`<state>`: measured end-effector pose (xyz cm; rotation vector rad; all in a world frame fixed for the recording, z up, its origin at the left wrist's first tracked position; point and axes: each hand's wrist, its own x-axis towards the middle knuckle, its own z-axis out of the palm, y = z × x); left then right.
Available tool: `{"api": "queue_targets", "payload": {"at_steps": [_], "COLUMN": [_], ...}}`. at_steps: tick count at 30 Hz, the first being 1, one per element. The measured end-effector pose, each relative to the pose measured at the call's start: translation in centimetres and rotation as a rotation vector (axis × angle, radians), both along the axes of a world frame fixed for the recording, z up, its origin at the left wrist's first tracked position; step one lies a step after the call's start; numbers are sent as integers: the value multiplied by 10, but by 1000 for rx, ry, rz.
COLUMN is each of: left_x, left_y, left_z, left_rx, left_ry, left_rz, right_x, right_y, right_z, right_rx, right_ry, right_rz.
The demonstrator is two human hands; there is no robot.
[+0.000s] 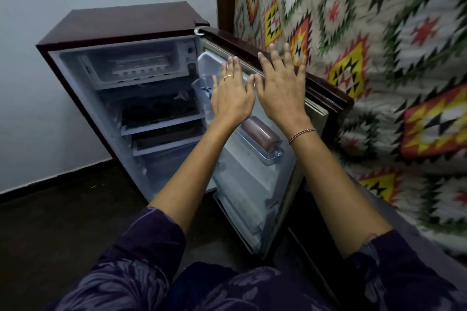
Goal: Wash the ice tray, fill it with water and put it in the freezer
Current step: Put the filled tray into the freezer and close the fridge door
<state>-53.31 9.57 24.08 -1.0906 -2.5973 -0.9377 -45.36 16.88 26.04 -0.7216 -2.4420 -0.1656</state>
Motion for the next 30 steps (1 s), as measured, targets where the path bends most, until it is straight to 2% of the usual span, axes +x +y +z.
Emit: {"api": "queue_targets", "payload": {"at_steps": [11, 15, 20, 23, 30], "left_x": [66, 85, 95, 98, 99], "left_y": [53, 71, 82, 82, 73], "left_z": [15, 15, 5, 0, -4], "left_rx": [241, 254, 142, 159, 208], "left_ry": [-78, -70, 21, 77, 93], "left_rz": [-311, -381, -350, -307, -300], "right_x": [71, 86, 97, 100, 94], "right_y": [41, 56, 69, 67, 59], "right_z": [0, -7, -21, -25, -33], "right_rx": [-26, -61, -203, -352, -409], "right_ry": [204, 300, 307, 387, 520], "right_rz": [-94, -61, 45, 125, 172]}}
